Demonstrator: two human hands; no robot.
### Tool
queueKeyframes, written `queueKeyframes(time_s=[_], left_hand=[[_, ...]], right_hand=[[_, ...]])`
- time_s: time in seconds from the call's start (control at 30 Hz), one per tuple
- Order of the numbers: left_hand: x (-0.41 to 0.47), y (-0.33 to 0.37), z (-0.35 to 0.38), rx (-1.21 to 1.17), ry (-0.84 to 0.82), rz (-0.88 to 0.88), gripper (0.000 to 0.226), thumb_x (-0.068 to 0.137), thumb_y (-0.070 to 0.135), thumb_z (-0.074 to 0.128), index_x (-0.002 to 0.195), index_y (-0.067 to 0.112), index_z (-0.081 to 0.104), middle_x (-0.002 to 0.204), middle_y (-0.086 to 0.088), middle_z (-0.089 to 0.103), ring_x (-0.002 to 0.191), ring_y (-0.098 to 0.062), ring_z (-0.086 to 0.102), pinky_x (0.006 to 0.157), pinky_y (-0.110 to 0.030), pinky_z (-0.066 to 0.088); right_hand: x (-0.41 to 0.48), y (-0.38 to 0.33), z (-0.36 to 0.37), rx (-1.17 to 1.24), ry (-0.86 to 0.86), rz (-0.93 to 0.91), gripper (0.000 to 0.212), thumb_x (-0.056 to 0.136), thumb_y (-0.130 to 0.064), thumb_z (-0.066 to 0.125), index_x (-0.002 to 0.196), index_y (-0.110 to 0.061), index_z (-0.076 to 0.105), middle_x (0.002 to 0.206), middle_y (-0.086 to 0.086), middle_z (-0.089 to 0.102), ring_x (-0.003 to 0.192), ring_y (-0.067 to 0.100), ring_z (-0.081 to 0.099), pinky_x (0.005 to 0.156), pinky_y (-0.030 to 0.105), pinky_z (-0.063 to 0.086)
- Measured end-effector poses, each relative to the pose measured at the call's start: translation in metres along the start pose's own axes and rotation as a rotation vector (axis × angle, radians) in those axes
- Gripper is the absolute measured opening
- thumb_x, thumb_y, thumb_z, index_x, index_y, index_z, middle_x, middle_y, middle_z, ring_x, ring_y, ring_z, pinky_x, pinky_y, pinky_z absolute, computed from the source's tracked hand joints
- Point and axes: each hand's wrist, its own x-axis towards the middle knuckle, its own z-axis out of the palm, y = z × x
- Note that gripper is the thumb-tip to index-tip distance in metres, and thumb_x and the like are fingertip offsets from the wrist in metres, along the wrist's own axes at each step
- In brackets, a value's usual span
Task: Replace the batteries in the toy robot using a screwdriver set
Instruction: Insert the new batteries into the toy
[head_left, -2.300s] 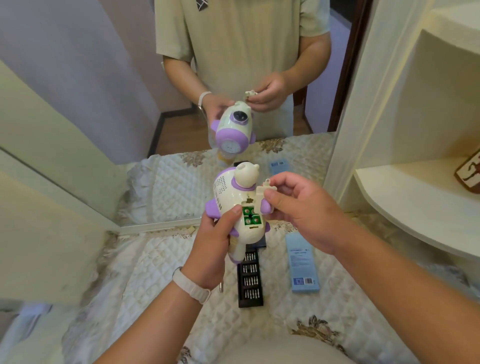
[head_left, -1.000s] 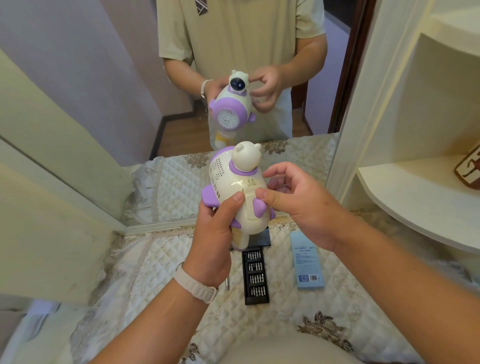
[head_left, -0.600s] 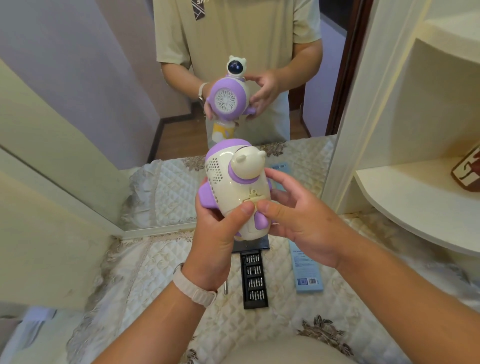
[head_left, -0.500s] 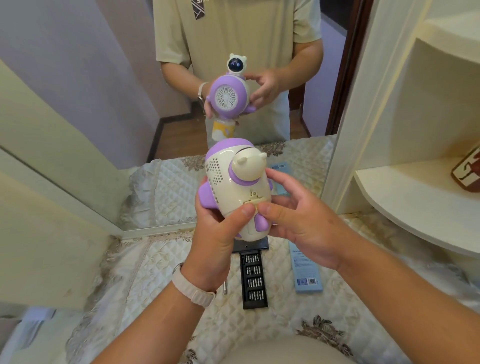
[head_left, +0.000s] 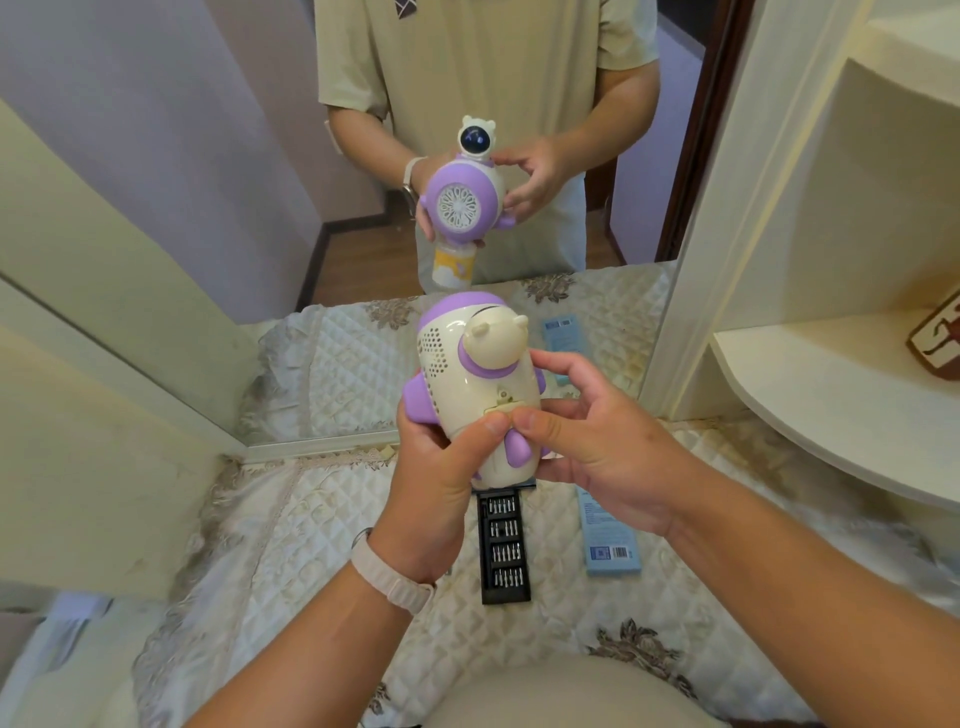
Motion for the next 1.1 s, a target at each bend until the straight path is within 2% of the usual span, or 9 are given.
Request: queueKeyframes(time_s=[0.1, 0.3, 0.43, 0.6, 0.7, 0.77, 0.83, 0.97, 1.1], left_hand=[[-0.001, -0.004, -0.001, 0.000, -0.003, -0.039, 0.056, 0.083, 0.021, 0.071, 0.124, -0.013, 0.054, 0.111, -0.039, 0.063, 0.100, -0.059, 0.062, 0.085, -0.071, 0.051], [-0.011, -0.013, -0.006, 0.007, 0.076, -0.095, 0.061, 0.080, 0.025, 0.075, 0.122, -0.014, 0.053, 0.116, -0.035, 0.064, 0.105, -0.056, 0.062, 0.087, -0.064, 0.054], [-0.020, -0.015, -0.019, 0.013, 0.096, -0.129, 0.056, 0.079, 0.026, 0.073, 0.126, -0.002, 0.059, 0.118, -0.027, 0.068, 0.109, -0.045, 0.066, 0.081, -0.050, 0.058], [-0.027, -0.010, -0.045, -0.037, 0.164, -0.173, 0.065, 0.072, 0.024, 0.078, 0.128, 0.001, 0.057, 0.117, -0.027, 0.068, 0.106, -0.041, 0.067, 0.074, -0.040, 0.058], [-0.025, -0.005, -0.065, -0.032, 0.154, -0.175, 0.065, 0.073, 0.019, 0.079, 0.129, 0.000, 0.055, 0.120, -0.031, 0.065, 0.111, -0.047, 0.063, 0.084, -0.053, 0.057], [-0.024, -0.003, -0.079, -0.036, 0.157, -0.173, 0.069, 0.073, 0.018, 0.081, 0.133, 0.000, 0.051, 0.123, -0.032, 0.062, 0.116, -0.051, 0.059, 0.095, -0.066, 0.049], [-0.022, 0.001, -0.091, -0.047, 0.180, -0.175, 0.078, 0.070, 0.020, 0.083, 0.136, 0.000, 0.046, 0.125, -0.031, 0.062, 0.117, -0.052, 0.058, 0.095, -0.074, 0.042], [-0.016, 0.011, -0.107, -0.047, 0.154, -0.133, 0.081, 0.067, 0.019, 0.084, 0.136, 0.002, 0.046, 0.123, -0.030, 0.064, 0.112, -0.052, 0.061, 0.091, -0.075, 0.044], [-0.013, 0.017, -0.128, -0.059, 0.108, -0.085, 0.082, 0.067, 0.012, 0.084, 0.138, 0.004, 0.043, 0.124, -0.030, 0.063, 0.113, -0.052, 0.061, 0.090, -0.073, 0.047]], right_hand=[[-0.001, 0.003, -0.001, 0.014, 0.010, 0.030, 0.062, 0.074, -0.020, 0.072, 0.131, -0.025, 0.048, 0.097, 0.013, 0.073, 0.082, 0.018, 0.071, 0.066, 0.030, 0.056], [0.002, 0.020, 0.000, 0.017, 0.011, 0.117, 0.062, 0.074, -0.023, 0.073, 0.131, -0.026, 0.049, 0.097, 0.012, 0.072, 0.085, 0.018, 0.071, 0.074, 0.036, 0.057], [0.006, 0.034, 0.008, 0.060, -0.017, 0.174, 0.050, 0.084, -0.016, 0.069, 0.129, -0.029, 0.050, 0.100, 0.012, 0.071, 0.090, 0.021, 0.071, 0.076, 0.037, 0.058], [0.017, 0.047, 0.028, 0.068, -0.056, 0.202, 0.057, 0.076, -0.021, 0.071, 0.130, -0.028, 0.051, 0.097, 0.010, 0.071, 0.088, 0.019, 0.070, 0.079, 0.041, 0.056], [0.023, 0.049, 0.042, 0.072, -0.085, 0.191, 0.059, 0.075, -0.019, 0.070, 0.130, -0.028, 0.050, 0.099, 0.010, 0.071, 0.088, 0.019, 0.070, 0.081, 0.042, 0.055], [0.028, 0.049, 0.053, 0.052, -0.104, 0.179, 0.059, 0.076, -0.018, 0.069, 0.131, -0.027, 0.049, 0.101, 0.009, 0.071, 0.089, 0.018, 0.069, 0.082, 0.040, 0.056], [0.033, 0.049, 0.063, 0.034, -0.112, 0.165, 0.061, 0.077, -0.018, 0.068, 0.134, -0.026, 0.046, 0.107, 0.013, 0.070, 0.094, 0.021, 0.069, 0.085, 0.043, 0.055], [0.043, 0.050, 0.080, 0.014, -0.131, 0.141, 0.061, 0.082, -0.017, 0.068, 0.136, -0.025, 0.042, 0.119, 0.019, 0.065, 0.110, 0.032, 0.064, 0.092, 0.049, 0.053], [0.052, 0.057, 0.098, 0.018, -0.120, 0.113, 0.058, 0.085, -0.013, 0.069, 0.135, -0.025, 0.043, 0.120, 0.025, 0.062, 0.106, 0.029, 0.064, 0.087, 0.043, 0.053]])
